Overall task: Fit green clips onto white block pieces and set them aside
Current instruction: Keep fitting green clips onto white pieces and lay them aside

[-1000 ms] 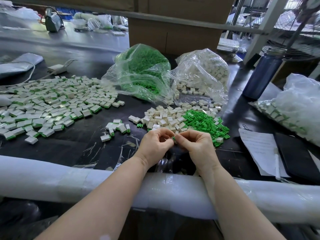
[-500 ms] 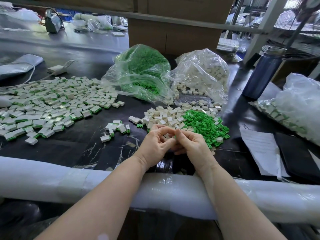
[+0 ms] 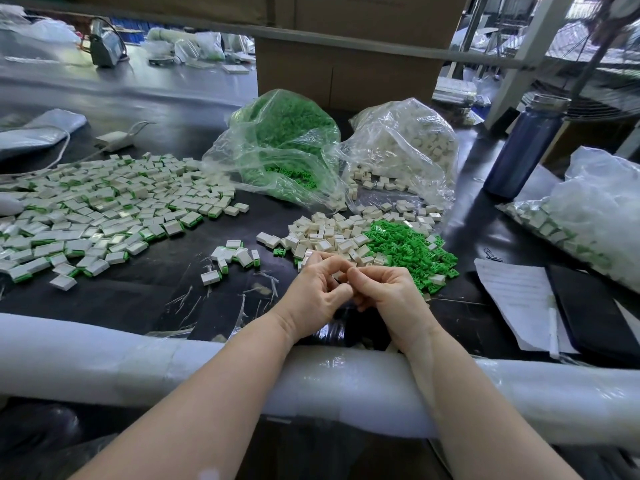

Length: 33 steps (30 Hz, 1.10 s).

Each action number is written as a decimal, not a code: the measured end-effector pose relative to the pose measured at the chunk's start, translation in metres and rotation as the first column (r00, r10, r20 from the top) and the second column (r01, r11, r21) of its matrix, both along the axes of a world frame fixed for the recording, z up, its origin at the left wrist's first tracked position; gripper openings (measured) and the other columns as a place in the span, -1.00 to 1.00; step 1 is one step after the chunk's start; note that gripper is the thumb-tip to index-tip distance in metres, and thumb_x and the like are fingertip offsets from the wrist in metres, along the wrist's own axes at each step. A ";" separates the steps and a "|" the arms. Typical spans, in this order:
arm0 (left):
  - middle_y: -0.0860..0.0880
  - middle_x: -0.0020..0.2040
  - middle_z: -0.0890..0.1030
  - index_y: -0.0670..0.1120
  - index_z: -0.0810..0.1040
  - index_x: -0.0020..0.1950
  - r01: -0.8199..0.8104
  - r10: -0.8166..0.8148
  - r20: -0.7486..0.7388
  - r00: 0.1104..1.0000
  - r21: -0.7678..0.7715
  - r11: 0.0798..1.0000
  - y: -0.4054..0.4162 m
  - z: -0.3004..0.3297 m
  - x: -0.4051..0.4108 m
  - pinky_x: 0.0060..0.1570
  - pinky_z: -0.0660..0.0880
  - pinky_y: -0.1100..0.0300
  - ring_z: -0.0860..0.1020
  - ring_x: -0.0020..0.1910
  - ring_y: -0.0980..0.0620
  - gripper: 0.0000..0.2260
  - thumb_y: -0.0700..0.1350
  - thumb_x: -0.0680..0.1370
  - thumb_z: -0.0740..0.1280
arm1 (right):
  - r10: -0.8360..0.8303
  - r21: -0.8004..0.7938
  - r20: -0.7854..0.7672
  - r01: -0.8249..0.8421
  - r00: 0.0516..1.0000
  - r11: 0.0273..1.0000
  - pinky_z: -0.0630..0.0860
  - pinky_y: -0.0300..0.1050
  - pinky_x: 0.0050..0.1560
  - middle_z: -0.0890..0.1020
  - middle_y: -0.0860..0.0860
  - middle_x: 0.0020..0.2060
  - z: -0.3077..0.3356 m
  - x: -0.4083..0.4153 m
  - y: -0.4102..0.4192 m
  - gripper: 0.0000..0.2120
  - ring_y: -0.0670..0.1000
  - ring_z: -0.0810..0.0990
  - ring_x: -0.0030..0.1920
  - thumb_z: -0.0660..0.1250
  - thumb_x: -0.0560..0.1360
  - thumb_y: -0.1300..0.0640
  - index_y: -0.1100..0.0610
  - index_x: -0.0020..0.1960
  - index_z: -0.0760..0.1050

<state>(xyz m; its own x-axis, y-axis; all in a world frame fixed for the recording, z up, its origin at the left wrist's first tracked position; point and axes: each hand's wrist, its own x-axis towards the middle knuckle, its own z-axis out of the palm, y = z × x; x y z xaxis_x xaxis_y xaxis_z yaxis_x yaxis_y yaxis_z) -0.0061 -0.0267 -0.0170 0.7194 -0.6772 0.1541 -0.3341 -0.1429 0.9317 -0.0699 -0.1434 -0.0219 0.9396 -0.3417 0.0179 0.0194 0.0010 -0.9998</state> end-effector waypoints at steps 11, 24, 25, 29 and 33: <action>0.00 -0.05 0.31 -0.01 0.48 -0.14 0.016 -0.017 0.032 0.999 0.021 1.000 -0.001 -0.002 0.000 -0.21 0.37 0.49 0.36 -0.34 0.18 -0.79 -0.34 0.49 0.25 | 0.004 0.019 0.016 -0.005 1.000 1.000 0.37 -0.36 -0.45 0.54 0.01 -0.52 0.000 0.000 0.000 -0.82 -0.15 0.42 -0.51 0.31 0.49 0.25 0.31 -0.21 0.62; -0.02 -0.06 0.34 -0.05 0.48 -0.11 0.005 -0.006 0.055 0.998 0.024 1.000 -0.001 -0.002 0.000 -0.21 0.35 0.48 0.35 -0.34 0.16 -0.81 -0.35 0.48 0.24 | 0.005 0.020 0.011 -0.005 1.000 1.000 0.38 -0.36 -0.44 0.56 0.02 -0.50 -0.001 0.001 -0.001 -0.81 -0.14 0.44 -0.48 0.30 0.50 0.25 0.26 -0.23 0.63; 0.00 -0.07 0.34 -0.05 0.48 -0.12 0.001 -0.002 0.054 0.999 0.018 1.000 -0.002 -0.002 0.000 -0.21 0.36 0.49 0.35 -0.34 0.16 -0.80 -0.35 0.48 0.24 | 0.013 0.023 0.014 -0.014 1.000 1.000 0.39 -0.35 -0.42 0.56 0.03 -0.47 -0.001 0.001 -0.001 -0.81 -0.13 0.46 -0.46 0.29 0.51 0.24 0.27 -0.20 0.63; 0.07 -0.11 0.33 -0.01 0.46 -0.16 0.006 -0.007 0.059 0.998 0.005 1.000 -0.001 -0.002 0.000 -0.21 0.34 0.52 0.37 -0.38 0.25 -0.77 -0.36 0.48 0.24 | 0.036 -0.005 0.011 -0.036 0.999 0.999 0.39 -0.34 -0.40 0.55 0.04 -0.46 0.000 0.000 -0.001 -0.81 -0.13 0.45 -0.44 0.29 0.51 0.22 0.28 -0.16 0.63; 0.05 -0.12 0.34 -0.03 0.46 -0.16 0.015 -0.016 0.076 0.997 0.020 1.000 0.000 -0.002 0.000 -0.21 0.33 0.52 0.36 -0.32 0.22 -0.80 -0.35 0.48 0.25 | 0.030 0.010 0.018 -0.030 0.999 0.999 0.35 -0.36 -0.45 0.53 -0.02 -0.53 0.002 -0.001 0.000 -0.80 -0.15 0.41 -0.50 0.30 0.50 0.23 0.21 -0.26 0.63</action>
<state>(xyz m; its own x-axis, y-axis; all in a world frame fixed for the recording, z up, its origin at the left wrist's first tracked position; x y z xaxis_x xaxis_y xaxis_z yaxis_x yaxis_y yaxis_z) -0.0059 -0.0271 -0.0191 0.6953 -0.6917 0.1952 -0.4066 -0.1547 0.9004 -0.0706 -0.1436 -0.0201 0.9491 -0.3135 0.0316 0.0373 0.0121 -0.9992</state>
